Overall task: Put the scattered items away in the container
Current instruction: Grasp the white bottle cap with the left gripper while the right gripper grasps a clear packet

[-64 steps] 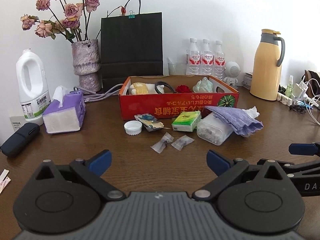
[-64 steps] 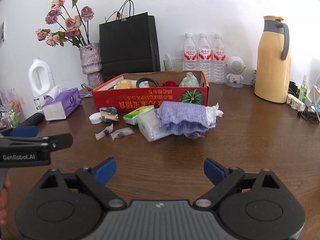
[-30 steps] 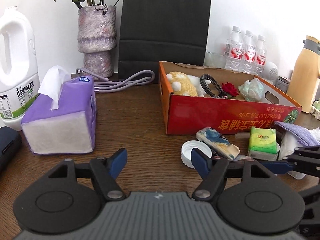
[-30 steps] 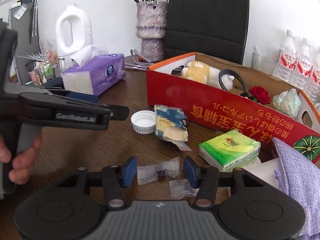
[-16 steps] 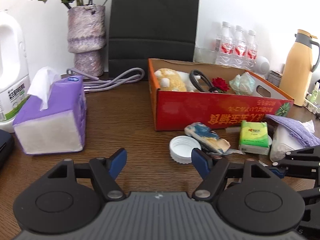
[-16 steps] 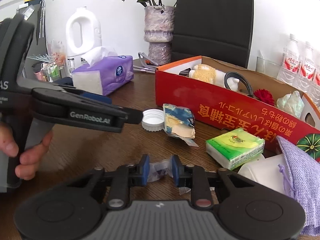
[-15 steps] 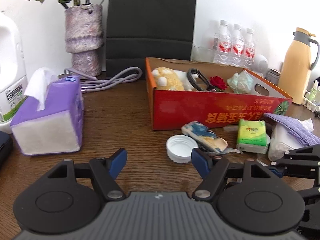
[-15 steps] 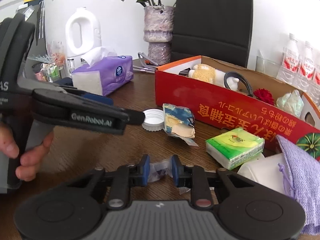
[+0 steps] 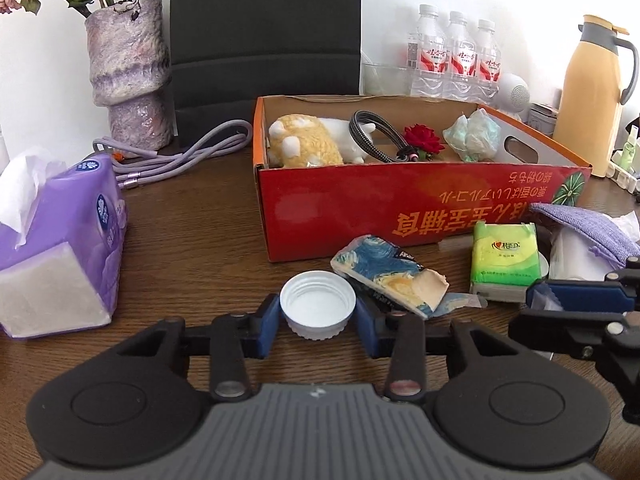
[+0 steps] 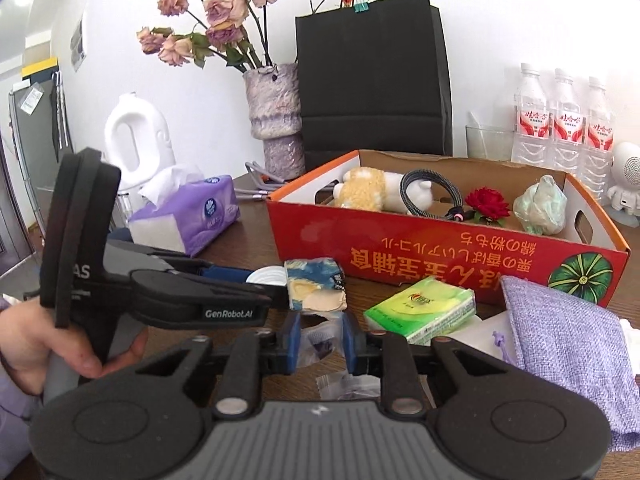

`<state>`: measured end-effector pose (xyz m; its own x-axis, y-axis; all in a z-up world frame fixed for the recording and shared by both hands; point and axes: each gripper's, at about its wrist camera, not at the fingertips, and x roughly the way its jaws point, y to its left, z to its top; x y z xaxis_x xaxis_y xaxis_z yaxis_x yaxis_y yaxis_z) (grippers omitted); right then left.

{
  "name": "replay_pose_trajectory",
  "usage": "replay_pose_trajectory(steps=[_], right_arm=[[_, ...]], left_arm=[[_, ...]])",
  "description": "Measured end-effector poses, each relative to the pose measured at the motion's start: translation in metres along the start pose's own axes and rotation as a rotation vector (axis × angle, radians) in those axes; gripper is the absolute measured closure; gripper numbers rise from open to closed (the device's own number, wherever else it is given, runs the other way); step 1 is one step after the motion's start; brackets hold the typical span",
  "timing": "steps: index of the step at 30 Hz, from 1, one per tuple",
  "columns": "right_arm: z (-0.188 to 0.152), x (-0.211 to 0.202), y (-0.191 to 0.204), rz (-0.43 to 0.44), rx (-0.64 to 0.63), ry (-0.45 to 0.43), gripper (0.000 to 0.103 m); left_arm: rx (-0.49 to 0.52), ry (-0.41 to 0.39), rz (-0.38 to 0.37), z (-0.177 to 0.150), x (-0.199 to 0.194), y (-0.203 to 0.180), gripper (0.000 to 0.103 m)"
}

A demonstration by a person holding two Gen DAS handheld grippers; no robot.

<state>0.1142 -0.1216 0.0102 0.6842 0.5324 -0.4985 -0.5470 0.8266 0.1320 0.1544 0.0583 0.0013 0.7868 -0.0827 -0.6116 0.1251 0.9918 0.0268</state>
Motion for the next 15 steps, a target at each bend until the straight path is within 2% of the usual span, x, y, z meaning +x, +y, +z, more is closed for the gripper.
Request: replay_pose_trajectory(steps=[3, 7, 10, 15], right_arm=[[0.000, -0.007, 0.001, -0.011, -0.002, -0.013, 0.082], [-0.003, -0.033, 0.006, -0.051, 0.001, -0.051, 0.082], [-0.008, -0.057, 0.008, -0.077, 0.032, -0.081, 0.082], [-0.017, -0.095, 0.012, -0.134, 0.063, -0.132, 0.082]], left_arm=[[-0.026, -0.028, 0.041, -0.004, -0.020, 0.003, 0.062], [-0.093, -0.096, 0.098, -0.013, -0.066, 0.006, 0.062], [-0.120, -0.164, 0.095, -0.024, -0.106, 0.000, 0.062], [-0.094, -0.256, 0.056, -0.040, -0.156, -0.033, 0.062]])
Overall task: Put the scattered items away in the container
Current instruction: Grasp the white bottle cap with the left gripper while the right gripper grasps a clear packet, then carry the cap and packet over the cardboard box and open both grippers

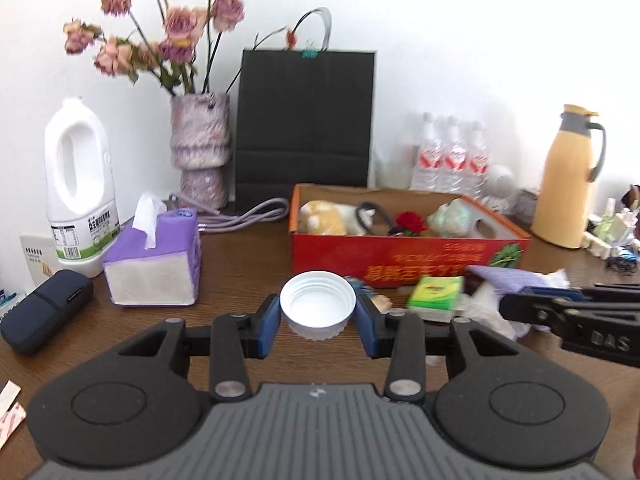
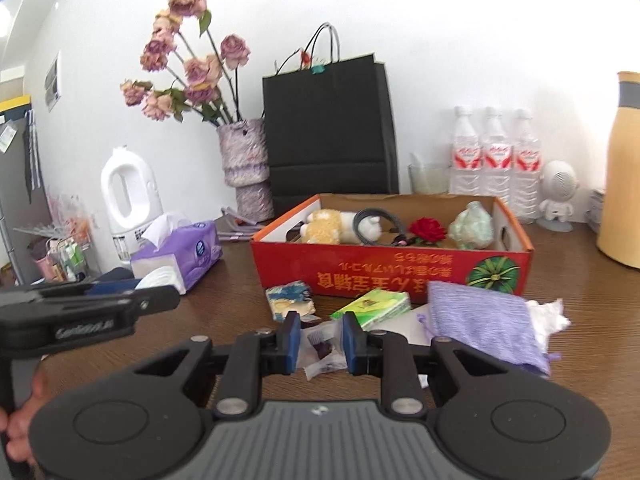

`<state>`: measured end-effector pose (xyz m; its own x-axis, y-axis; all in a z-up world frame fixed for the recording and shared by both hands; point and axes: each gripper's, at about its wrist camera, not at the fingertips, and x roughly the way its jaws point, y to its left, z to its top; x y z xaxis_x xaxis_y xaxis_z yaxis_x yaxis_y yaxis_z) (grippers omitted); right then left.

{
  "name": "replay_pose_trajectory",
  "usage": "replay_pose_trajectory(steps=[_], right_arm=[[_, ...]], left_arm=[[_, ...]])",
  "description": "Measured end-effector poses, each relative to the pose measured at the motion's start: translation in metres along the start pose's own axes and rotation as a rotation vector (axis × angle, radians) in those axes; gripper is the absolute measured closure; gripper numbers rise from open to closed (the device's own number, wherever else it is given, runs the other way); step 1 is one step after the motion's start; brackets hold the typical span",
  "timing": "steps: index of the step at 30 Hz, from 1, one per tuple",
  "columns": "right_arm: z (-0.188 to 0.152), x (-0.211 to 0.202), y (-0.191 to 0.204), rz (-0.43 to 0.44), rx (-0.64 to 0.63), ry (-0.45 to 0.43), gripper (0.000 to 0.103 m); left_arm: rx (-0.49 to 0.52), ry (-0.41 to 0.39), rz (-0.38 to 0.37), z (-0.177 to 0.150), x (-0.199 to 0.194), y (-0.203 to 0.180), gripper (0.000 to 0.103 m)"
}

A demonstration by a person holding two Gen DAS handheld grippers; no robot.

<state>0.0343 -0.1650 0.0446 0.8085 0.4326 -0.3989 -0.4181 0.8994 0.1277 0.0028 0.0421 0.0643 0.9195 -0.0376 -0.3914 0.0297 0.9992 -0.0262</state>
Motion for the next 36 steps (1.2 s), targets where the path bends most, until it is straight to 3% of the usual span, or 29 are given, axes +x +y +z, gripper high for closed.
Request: replay_pose_trajectory(steps=[5, 9, 13, 19, 23, 27, 31, 36], right_arm=[[-0.007, -0.051, -0.004, -0.063, 0.012, -0.079, 0.082], [-0.017, -0.082, -0.013, -0.097, 0.030, -0.103, 0.082], [-0.017, -0.092, -0.027, -0.125, 0.056, -0.102, 0.082], [0.004, -0.078, -0.052, -0.142, 0.069, -0.125, 0.082], [0.032, -0.049, -0.069, -0.138, 0.055, -0.129, 0.081], [0.083, 0.000, -0.092, -0.115, 0.051, -0.112, 0.081], [0.128, 0.067, -0.124, -0.069, 0.079, -0.043, 0.087], [0.157, 0.160, -0.152, -0.077, 0.085, 0.136, 0.088]], left_arm=[[0.030, -0.076, -0.044, -0.012, -0.043, -0.041, 0.062], [0.008, -0.073, -0.113, -0.021, -0.058, -0.059, 0.062], [0.013, -0.073, -0.124, -0.016, -0.055, -0.064, 0.062], [-0.005, -0.099, -0.116, 0.015, -0.023, -0.057, 0.062], [0.037, -0.101, -0.108, 0.048, 0.024, -0.057, 0.062], [0.130, -0.052, -0.098, 0.091, 0.106, -0.059, 0.062], [0.177, 0.115, -0.078, 0.109, 0.203, -0.057, 0.062], [0.211, 0.286, -0.072, 0.116, 0.283, -0.050, 0.062]])
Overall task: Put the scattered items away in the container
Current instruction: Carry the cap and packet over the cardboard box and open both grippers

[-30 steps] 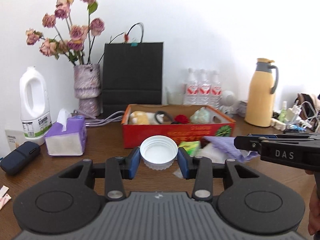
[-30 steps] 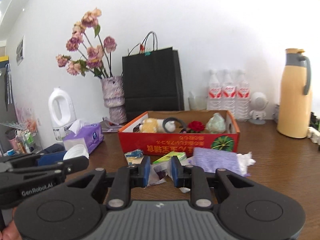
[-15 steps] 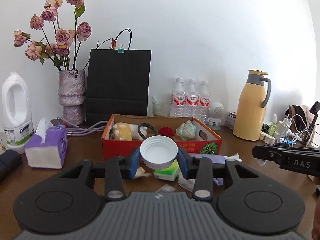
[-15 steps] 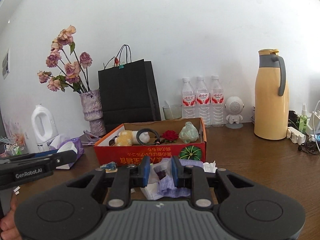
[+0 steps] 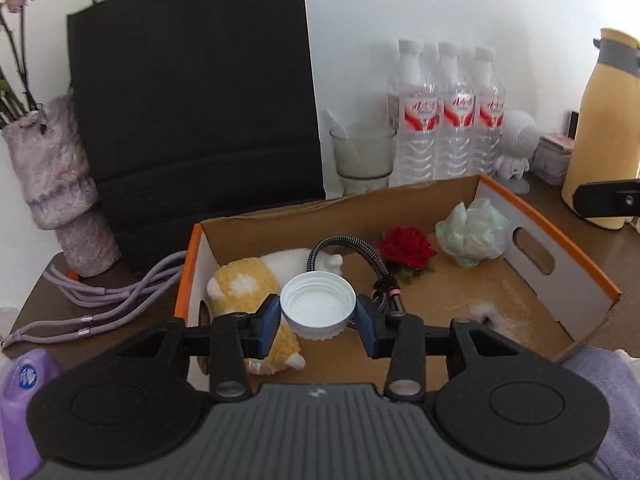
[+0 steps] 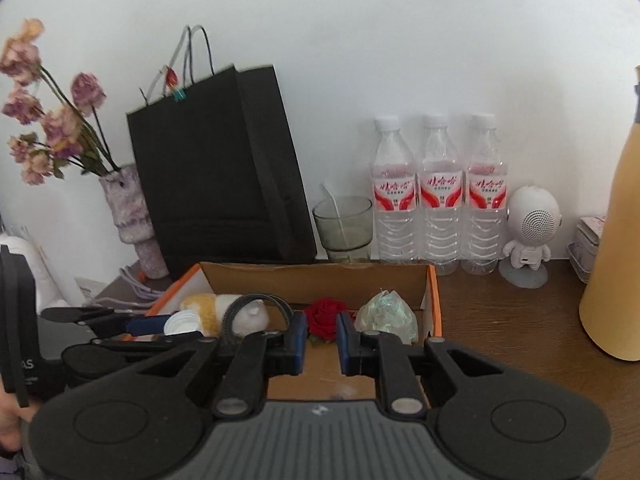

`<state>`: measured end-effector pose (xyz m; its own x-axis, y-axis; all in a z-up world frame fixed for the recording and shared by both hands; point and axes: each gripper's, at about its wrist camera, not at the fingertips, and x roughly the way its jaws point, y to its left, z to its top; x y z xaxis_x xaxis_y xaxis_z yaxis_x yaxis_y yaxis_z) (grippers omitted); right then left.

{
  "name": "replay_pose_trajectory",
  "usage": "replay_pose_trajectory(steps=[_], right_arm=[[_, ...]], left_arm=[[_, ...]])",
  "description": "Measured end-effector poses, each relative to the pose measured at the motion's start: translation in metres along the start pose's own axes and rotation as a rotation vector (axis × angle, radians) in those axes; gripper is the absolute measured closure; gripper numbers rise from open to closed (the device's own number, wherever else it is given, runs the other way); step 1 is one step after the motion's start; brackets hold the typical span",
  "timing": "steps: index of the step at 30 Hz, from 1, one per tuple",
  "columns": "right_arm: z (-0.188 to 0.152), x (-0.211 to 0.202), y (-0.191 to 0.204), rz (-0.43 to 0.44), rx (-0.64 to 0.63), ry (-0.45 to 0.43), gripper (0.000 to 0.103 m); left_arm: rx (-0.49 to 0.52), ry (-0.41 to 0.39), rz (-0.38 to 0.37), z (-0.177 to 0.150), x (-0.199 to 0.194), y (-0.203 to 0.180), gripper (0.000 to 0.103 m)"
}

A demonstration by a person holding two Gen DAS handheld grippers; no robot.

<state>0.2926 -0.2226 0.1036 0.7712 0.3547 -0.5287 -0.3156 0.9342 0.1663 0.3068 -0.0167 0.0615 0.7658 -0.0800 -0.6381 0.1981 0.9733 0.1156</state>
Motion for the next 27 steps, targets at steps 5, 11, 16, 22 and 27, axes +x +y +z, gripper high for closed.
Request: replay_pose_trajectory(steps=[5, 11, 16, 22, 27], right_arm=[[0.009, 0.075, -0.008, -0.015, 0.023, 0.170, 0.088], [0.001, 0.125, -0.023, -0.040, 0.115, 0.383, 0.080], [0.009, 0.126, -0.030, -0.050, 0.160, 0.485, 0.066], [0.028, 0.114, -0.016, -0.061, 0.113, 0.662, 0.015], [0.033, 0.079, 0.002, -0.081, 0.095, 0.644, 0.014]], left_arm=[[0.015, 0.091, 0.018, 0.007, 0.040, 0.010, 0.047], [0.054, 0.143, -0.041, 0.018, 0.050, 0.002, 0.022], [-0.079, 0.220, -0.088, 0.036, 0.045, 0.013, 0.021], [-0.163, 0.407, -0.044, 0.051, 0.032, 0.022, 0.018], [-0.261, 0.496, 0.003, 0.041, 0.012, 0.031, 0.018]])
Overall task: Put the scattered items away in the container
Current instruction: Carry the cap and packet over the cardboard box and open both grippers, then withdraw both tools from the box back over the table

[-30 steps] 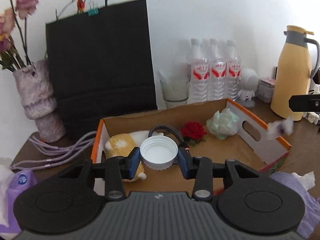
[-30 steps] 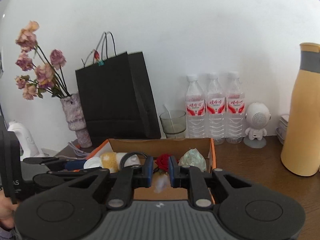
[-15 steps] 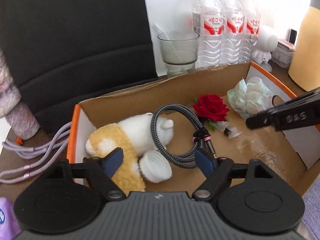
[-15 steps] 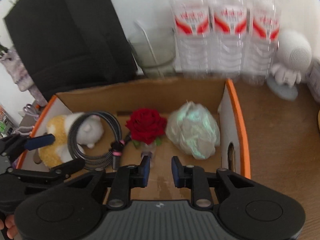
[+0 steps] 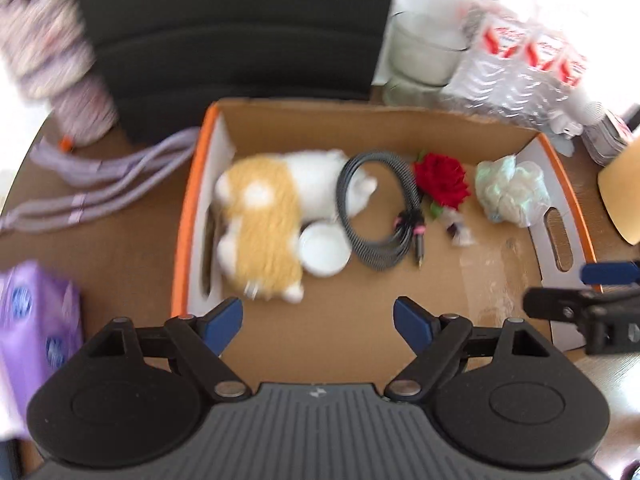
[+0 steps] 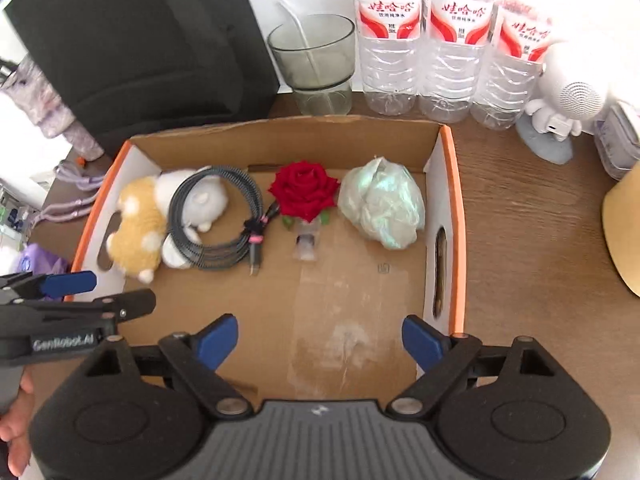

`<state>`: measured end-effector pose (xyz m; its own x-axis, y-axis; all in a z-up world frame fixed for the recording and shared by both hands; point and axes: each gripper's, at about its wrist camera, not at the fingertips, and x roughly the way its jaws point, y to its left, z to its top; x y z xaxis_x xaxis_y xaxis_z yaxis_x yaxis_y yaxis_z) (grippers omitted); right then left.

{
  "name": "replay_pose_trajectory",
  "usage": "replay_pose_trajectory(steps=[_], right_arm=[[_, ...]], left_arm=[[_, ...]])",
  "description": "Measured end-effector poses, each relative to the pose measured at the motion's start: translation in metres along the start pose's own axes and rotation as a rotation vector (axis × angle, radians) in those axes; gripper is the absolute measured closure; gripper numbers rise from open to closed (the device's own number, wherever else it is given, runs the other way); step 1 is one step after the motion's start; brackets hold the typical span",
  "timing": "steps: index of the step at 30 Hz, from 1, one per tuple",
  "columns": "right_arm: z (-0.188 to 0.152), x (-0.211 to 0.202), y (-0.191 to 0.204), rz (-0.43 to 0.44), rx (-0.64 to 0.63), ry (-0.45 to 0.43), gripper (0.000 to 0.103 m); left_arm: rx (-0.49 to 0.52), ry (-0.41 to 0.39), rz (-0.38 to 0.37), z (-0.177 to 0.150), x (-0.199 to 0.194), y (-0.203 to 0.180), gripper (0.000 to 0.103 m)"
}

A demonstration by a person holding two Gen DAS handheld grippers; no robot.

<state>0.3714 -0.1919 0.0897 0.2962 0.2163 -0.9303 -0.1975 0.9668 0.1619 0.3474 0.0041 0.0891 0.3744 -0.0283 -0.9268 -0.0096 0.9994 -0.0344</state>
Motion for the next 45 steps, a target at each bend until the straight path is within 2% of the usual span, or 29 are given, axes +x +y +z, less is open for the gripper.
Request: replay_pose_trajectory(steps=[3, 5, 9, 12, 15, 17, 19, 20, 21, 22, 28, 31, 33, 35, 38, 41, 43, 45], right_arm=[[-0.014, -0.013, 0.006, -0.026, 0.001, -0.023, 0.014], [-0.028, -0.021, 0.008, -0.015, 0.019, -0.072, 0.014], [-0.062, -0.032, 0.017, -0.012, 0.011, -0.167, 0.014], [-0.088, -0.037, 0.025, -0.053, -0.018, -0.285, 0.014], [-0.121, -0.042, 0.032, -0.118, -0.056, -0.487, 0.014], [-0.152, -0.048, 0.034, -0.127, -0.083, -0.693, 0.014], [-0.185, -0.054, 0.032, -0.100, -0.127, -0.914, 0.010], [-0.198, -0.055, 0.032, -0.095, -0.149, -1.002, 0.000], [-0.209, -0.056, 0.033, -0.103, -0.165, -1.069, 0.000], [-0.214, -0.056, 0.036, -0.120, -0.173, -1.091, 0.000], [-0.217, -0.061, 0.045, -0.132, -0.179, -1.041, 0.000], [-0.240, -0.067, 0.048, -0.129, -0.170, -1.016, 0.000], [-0.269, -0.074, 0.046, -0.112, -0.148, -0.986, 0.000], [-0.303, -0.081, 0.041, -0.087, -0.119, -0.970, 0.000], [-0.361, -0.088, 0.031, -0.050, -0.045, -0.932, 0.000], [-0.408, -0.085, 0.019, 0.012, 0.036, -0.825, 0.000], [-0.432, -0.084, 0.014, 0.005, 0.070, -0.786, 0.000], [-0.450, -0.086, 0.009, -0.011, 0.092, -0.771, 0.000]], left_arm=[[-0.017, -0.018, 0.034, -0.015, -0.015, 0.002, 0.018], [-0.018, -0.066, 0.058, -0.027, -0.028, 0.001, 0.018], [0.000, -0.253, 0.112, -0.061, -0.055, -0.007, 0.010], [0.022, -0.425, 0.107, -0.091, -0.068, -0.010, 0.003], [0.049, -0.590, 0.097, -0.121, -0.069, -0.011, 0.001], [0.050, -0.676, 0.071, -0.140, -0.067, -0.009, 0.000], [0.044, -0.727, 0.034, -0.154, -0.066, -0.007, 0.000], [0.040, -0.748, 0.021, -0.160, -0.065, -0.006, 0.000], [0.038, -0.761, 0.017, -0.164, -0.065, -0.006, 0.000], [0.036, -0.773, 0.017, -0.168, -0.066, -0.006, 0.000], [0.033, -0.821, 0.028, -0.194, -0.081, -0.009, 0.000], [0.051, -0.820, 0.050, -0.220, -0.092, -0.007, 0.000], [0.061, -0.782, 0.076, -0.247, -0.099, -0.007, 0.000], [0.052, -0.780, 0.074, -0.283, -0.108, -0.005, 0.000], [0.024, -0.829, 0.024, -0.349, -0.122, 0.001, 0.000], [0.012, -0.820, -0.056, -0.406, -0.122, 0.002, 0.000], [0.044, -0.790, -0.088, -0.431, -0.121, -0.003, 0.000], [0.068, -0.808, -0.090, -0.448, -0.126, -0.007, 0.000]])
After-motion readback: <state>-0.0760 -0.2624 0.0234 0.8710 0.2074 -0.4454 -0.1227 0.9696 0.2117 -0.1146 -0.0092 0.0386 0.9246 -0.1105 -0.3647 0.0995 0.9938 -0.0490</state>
